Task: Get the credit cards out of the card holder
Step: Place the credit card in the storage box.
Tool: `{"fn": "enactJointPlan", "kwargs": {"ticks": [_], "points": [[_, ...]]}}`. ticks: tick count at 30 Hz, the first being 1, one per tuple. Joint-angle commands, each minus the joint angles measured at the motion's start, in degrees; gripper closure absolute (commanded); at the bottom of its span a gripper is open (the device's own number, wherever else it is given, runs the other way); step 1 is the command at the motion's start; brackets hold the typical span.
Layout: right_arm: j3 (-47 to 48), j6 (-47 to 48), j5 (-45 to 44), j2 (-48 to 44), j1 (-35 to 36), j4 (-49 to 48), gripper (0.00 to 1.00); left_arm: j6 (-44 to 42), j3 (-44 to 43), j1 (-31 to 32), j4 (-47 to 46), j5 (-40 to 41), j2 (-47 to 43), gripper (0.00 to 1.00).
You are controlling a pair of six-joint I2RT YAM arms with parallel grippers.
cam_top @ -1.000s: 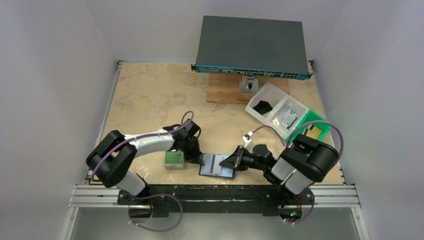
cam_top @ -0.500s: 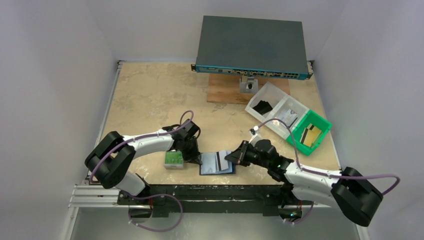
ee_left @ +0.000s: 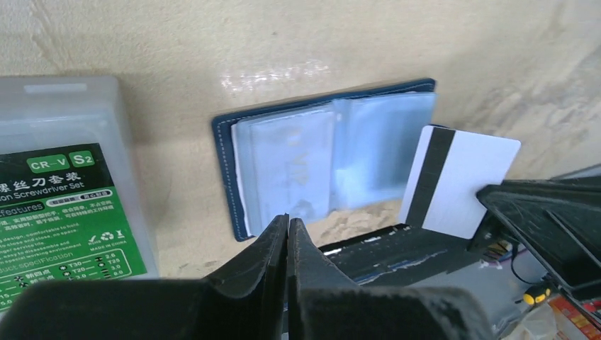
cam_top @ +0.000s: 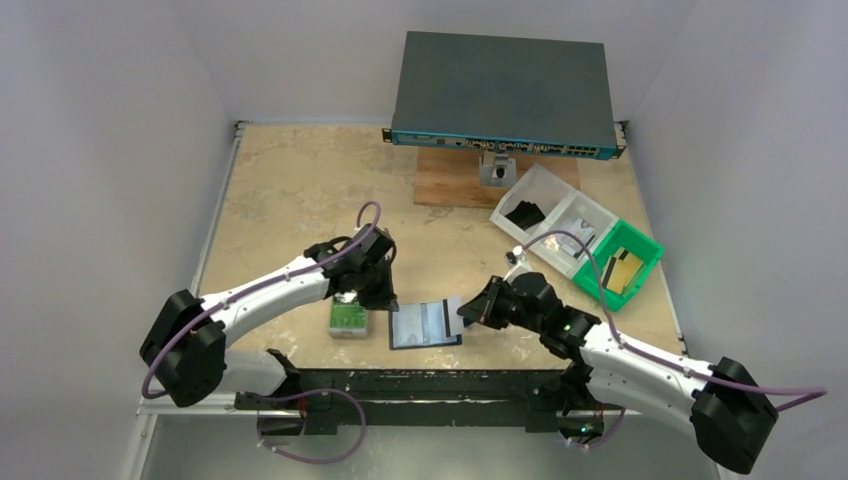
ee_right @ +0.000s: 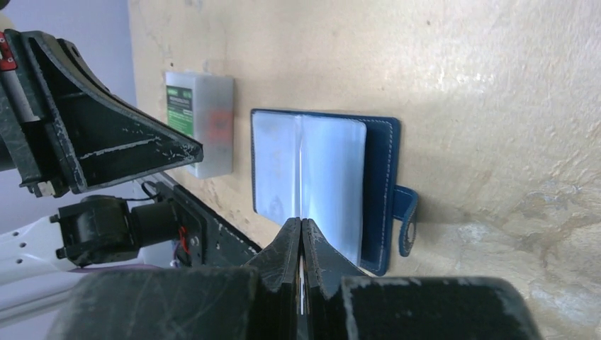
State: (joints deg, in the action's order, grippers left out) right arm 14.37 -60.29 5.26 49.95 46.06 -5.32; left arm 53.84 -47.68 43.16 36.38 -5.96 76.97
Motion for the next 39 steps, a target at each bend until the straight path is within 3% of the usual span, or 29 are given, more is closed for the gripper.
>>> {"fn": "enactJointPlan", "kwargs": {"ticks": [1,10,15,19,25,31,39], "points": [[5.9,1.6,-4.0,-2.6,-0.1,7.3,1.0,-3.2,-3.0,0.2,0.8,-2.2,-4.1,0.93],[17.2,2.4,-19.1,-4.0,-0.1,26.2,1.0,-7.3,-5.3,0.2,-1.3,-7.5,-10.1,0.43],[21.6,2.5,-25.1,-2.3,-1.4,32.2,1.0,-9.3,-6.6,0.1,-0.3,-8.4,-12.0,0.26],[25.6,5.6,-28.6,-1.1,-6.8,36.4,1.0,-10.4,-6.8,0.0,0.1,-9.2,-13.2,0.21],[29.0,13.3,-27.8,1.9,-21.8,36.8,1.0,-12.1,-6.9,-0.1,0.6,-10.6,-13.4,0.2],[31.1,18.8,-22.9,5.5,-37.1,32.1,1.0,-12.8,-7.1,-0.5,1.1,-11.4,-13.6,0.19],[31.9,20.9,-17.2,13.7,-50.3,24.1,1.0,-13.2,-6.5,-0.5,2.8,-11.4,-15.6,0.19]]}}
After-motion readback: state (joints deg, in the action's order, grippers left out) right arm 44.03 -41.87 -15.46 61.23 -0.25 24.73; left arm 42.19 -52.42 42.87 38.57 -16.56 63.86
